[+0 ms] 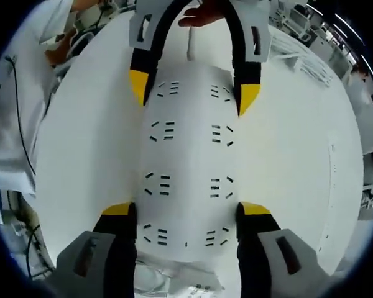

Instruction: Straighten the power strip on the desk, plug the charger into it

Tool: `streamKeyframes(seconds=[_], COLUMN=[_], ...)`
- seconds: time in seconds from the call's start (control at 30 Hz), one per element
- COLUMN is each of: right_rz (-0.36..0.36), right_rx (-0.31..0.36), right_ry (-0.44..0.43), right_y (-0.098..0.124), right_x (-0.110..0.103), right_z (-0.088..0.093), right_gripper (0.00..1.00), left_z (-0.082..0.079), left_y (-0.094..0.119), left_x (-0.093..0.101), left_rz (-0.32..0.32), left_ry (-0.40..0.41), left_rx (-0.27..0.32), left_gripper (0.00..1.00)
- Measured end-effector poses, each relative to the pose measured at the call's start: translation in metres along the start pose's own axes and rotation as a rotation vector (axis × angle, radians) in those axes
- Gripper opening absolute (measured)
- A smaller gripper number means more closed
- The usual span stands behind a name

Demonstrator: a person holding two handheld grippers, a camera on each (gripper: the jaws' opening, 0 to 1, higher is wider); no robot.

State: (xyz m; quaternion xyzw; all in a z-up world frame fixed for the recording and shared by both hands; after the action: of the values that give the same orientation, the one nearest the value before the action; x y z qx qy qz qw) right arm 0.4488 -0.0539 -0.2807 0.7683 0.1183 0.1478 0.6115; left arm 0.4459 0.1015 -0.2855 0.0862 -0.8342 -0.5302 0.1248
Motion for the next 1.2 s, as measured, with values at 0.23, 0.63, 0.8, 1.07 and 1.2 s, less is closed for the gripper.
streamKeyframes(seconds=[0.23, 0.63, 0.8, 1.07, 1.2], right_rz=[0.001, 0.022, 0.031, 0.048, 0.149], right_rx=[-0.017, -0.029, -0.036, 0.01, 0.124], right_ry=[-0.061, -0.163, -0.205, -0.202, -0.162], right_y=[0.001, 0.001, 0.0, 0.001, 0.005], right_x=[-0.002, -0.008, -0.011, -0.013, -0.015], right_z=[-0.002, -0.006, -0.008, -0.005, -0.001], right_gripper=[0.64, 0.64, 0.64, 0.64, 0.67], left_z=[0.0, 0.001, 0.001, 0.002, 0.004], left_y=[0.001, 0.002, 0.001, 0.001, 0.001], left_x=[-0.001, -0.001, 0.001, 0.006, 0.007], left_rz=[0.003, 0.015, 0.015, 0.016, 0.017], left_ry=[-0.005, -0.042, -0.045, -0.053, -0.053], left_rx=[0.0, -0.016, -0.02, -0.022, -0.016], left_gripper=[0.7, 0.7, 0.7, 0.69, 0.69])
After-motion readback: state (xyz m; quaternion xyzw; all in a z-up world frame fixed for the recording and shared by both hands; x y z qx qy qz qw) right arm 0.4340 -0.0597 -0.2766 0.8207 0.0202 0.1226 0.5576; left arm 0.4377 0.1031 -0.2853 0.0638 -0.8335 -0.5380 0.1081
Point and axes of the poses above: the point that each gripper's makers call its tool centre point, and the gripper's own axes: y roughly backward along the fingers, x roughly to its right, z roughly out of its underside, the point moved 10 cm from there along y, roughly backward along the fingers, and after that the axes turned 13 degrees about y, right-handed, at the moved point
